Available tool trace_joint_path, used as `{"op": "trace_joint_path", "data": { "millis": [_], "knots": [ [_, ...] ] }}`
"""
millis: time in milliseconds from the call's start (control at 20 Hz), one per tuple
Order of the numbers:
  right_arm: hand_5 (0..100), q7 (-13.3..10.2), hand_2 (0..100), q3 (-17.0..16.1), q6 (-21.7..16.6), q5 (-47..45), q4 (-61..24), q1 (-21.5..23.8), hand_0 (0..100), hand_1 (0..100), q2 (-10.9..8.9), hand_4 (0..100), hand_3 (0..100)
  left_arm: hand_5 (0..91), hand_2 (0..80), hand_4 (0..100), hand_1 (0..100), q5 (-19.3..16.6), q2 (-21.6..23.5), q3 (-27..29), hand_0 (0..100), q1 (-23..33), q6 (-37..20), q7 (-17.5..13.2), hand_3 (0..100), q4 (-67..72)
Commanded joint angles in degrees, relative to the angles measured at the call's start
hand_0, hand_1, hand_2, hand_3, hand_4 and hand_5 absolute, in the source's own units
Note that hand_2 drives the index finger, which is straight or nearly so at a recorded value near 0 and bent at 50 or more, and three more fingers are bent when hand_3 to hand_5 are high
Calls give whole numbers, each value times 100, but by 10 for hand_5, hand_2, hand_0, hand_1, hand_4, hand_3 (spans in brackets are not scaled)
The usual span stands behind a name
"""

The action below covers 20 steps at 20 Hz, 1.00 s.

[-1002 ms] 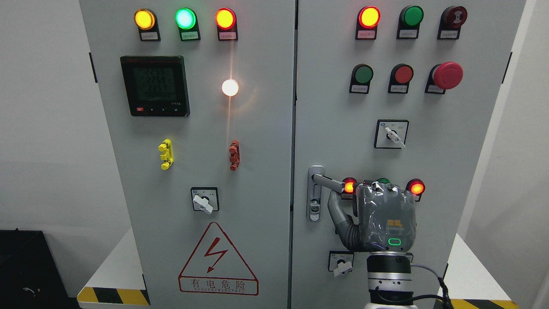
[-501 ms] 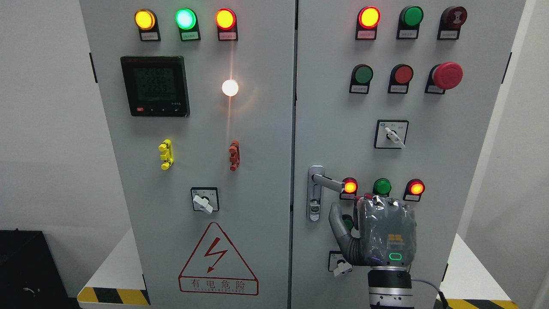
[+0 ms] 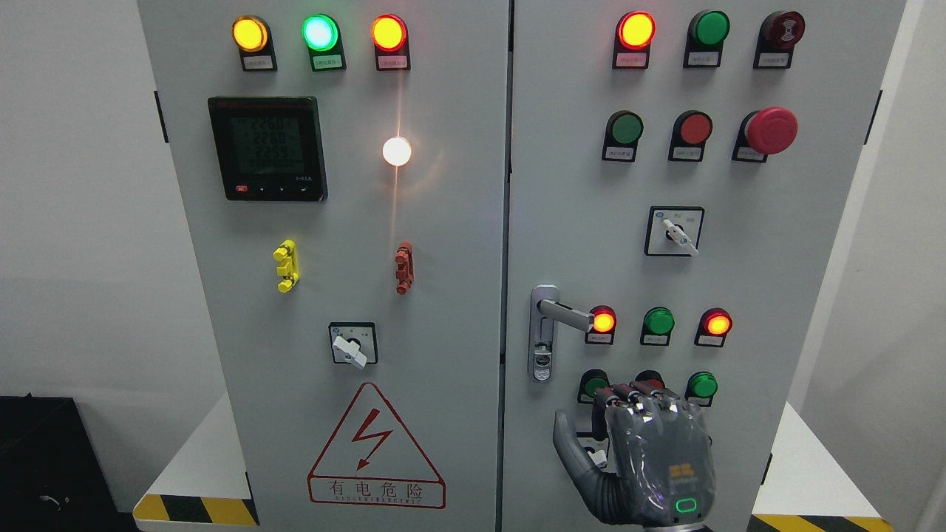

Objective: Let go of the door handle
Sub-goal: 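Open the right hand and let go of the silver handle, then withdraw the right hand away from the handle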

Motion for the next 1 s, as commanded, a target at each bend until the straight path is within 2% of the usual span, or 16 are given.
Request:
{"op": "trace_joint_path", "data": {
  "millis": [0,50,100,200,250,351,601,751,851,952],
  "knots": [
    [670,13,295,-1572,-915,-673,-407,256,534,254,12,670,598,0,0,0,556,7,0,0,120,97,-4,2,0,0],
    [608,48,169,-1783,-1153,-910,-381,247,536,249,-5,590,464,0,0,0,556,-2,0,0,120,97,-4,2,0,0],
    [587,83,145,-1951,-1355,-1130,-355,230,537,246,-23,557,436,0,0,0,556,-2,0,0,120,97,-4,2,0,0],
    [339,144,13,-2145,-1550,-1395,-302,177,550,215,-76,349,229,0,0,0,556,-2,0,0,120,97,-4,2,0,0],
    [335,214,6,-2207,-1594,-1492,-319,151,552,210,-137,326,223,0,0,0,556,-2,0,0,120,97,-4,2,0,0],
    [175,259,0,-2216,-1638,-1702,-363,106,570,170,-199,181,107,0,0,0,556,7,0,0,120,97,-4,2,0,0],
    [0,276,0,-2190,-1638,-1747,-407,-52,561,162,-190,126,88,0,0,0,556,-2,0,0,120,97,-4,2,0,0],
    [0,311,0,-2181,-1638,-1747,-407,-52,558,160,-190,110,89,0,0,0,556,-2,0,0,120,97,-4,2,0,0],
    [0,487,0,-2207,-1630,-1747,-416,-52,556,160,-173,111,96,0,0,0,556,-2,0,0,120,97,-4,2,0,0],
    [0,505,17,-2199,-1630,-1747,-416,-52,552,162,-164,116,106,0,0,0,556,-2,0,0,120,97,-4,2,0,0]
  ]
}}
